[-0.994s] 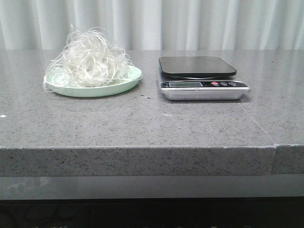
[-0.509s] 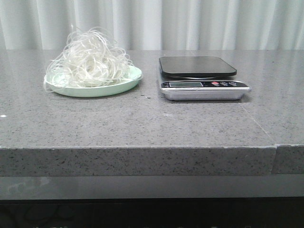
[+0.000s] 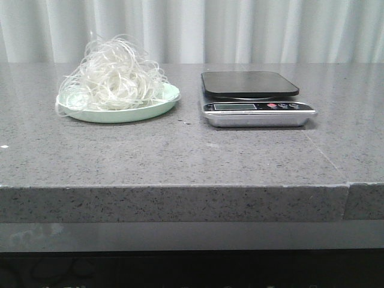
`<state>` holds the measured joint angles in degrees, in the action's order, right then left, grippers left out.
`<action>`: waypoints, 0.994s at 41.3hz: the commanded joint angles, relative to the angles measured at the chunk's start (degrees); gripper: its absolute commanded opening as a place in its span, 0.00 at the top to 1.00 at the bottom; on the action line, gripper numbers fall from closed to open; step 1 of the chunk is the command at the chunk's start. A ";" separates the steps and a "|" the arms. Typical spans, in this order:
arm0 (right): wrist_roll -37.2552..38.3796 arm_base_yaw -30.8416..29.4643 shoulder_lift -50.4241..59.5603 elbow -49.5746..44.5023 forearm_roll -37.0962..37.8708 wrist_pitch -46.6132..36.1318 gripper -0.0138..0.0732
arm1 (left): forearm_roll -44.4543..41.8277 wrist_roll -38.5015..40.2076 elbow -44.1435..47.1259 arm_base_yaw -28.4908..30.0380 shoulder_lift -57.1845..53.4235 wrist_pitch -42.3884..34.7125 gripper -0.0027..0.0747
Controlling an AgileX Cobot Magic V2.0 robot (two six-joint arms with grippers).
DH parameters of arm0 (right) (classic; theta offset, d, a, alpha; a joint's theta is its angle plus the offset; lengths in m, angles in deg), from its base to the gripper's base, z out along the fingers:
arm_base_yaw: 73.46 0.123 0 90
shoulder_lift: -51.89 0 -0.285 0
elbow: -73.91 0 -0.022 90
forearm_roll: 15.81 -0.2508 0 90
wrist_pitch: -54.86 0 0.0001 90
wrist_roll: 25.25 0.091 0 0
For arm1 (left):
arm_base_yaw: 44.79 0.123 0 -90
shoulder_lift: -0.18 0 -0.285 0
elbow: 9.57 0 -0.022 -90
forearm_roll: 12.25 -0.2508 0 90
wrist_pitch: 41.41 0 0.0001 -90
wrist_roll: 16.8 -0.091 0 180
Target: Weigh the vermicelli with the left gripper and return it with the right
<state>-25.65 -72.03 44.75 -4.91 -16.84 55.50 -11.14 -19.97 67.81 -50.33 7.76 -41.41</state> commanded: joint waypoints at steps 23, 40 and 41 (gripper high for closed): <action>-0.23 -0.43 0.86 0.49 -0.28 -5.07 0.67 | 0.58 0.59 0.41 4.46 -1.19 -4.44 0.78; -0.23 -0.43 0.86 0.49 -0.28 -5.07 0.67 | 0.58 0.59 0.41 4.46 -1.19 -4.44 0.78; -0.23 -0.43 0.86 0.49 -0.28 -5.07 0.67 | 0.58 0.59 0.41 4.46 -1.19 -4.44 0.78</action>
<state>-25.65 -72.03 44.75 -4.91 -16.84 55.50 -11.14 -19.97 67.81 -46.02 7.76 -41.41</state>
